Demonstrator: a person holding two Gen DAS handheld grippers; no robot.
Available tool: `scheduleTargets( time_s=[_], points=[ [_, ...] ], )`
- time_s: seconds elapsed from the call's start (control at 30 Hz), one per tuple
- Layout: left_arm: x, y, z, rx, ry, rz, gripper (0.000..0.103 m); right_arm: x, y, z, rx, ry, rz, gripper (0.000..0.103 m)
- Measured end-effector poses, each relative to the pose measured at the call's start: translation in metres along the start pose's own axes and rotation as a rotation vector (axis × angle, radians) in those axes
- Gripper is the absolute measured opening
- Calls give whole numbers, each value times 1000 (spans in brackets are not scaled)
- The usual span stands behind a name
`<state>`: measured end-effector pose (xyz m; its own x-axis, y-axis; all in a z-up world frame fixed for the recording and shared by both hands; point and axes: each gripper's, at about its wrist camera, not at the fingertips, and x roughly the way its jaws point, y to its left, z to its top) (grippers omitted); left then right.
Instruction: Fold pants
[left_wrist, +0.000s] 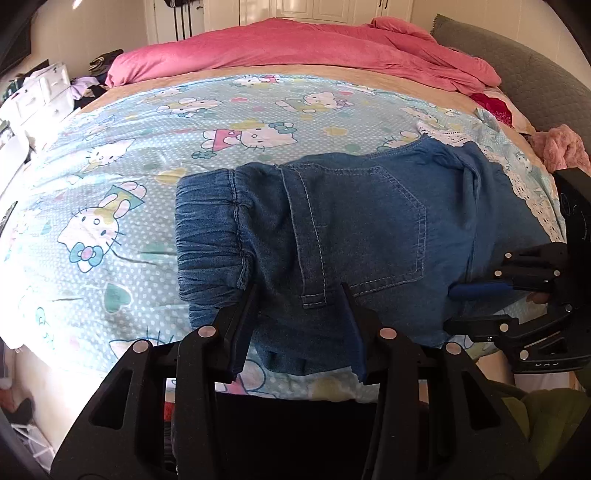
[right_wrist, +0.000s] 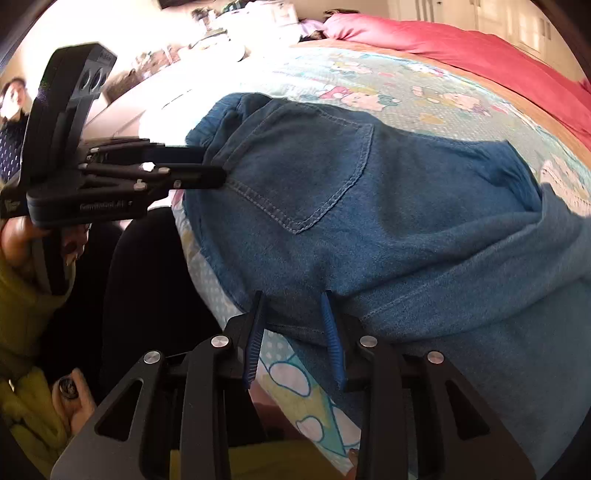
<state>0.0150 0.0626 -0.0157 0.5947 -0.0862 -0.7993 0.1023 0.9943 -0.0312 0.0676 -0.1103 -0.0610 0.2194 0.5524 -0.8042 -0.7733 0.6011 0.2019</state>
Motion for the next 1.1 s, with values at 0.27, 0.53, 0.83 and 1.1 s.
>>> scheduleTargets(
  time_s=[0.27,0.53,0.83,1.1],
  points=[
    [-8,1,1,-30,-23,-12,36,-33,-7,1,38,-73,15,45],
    [-44,-8,11,-37,-113,-14,52,-93,-41,-6,115,-192,-108,55],
    [-45,-53,14,25,-106,-130,59,-114,-92,-3,222,-250,-258,63],
    [-12,-107,11,99,-10,-298,58,-108,-120,10,265,-229,-294,69]
  ],
)
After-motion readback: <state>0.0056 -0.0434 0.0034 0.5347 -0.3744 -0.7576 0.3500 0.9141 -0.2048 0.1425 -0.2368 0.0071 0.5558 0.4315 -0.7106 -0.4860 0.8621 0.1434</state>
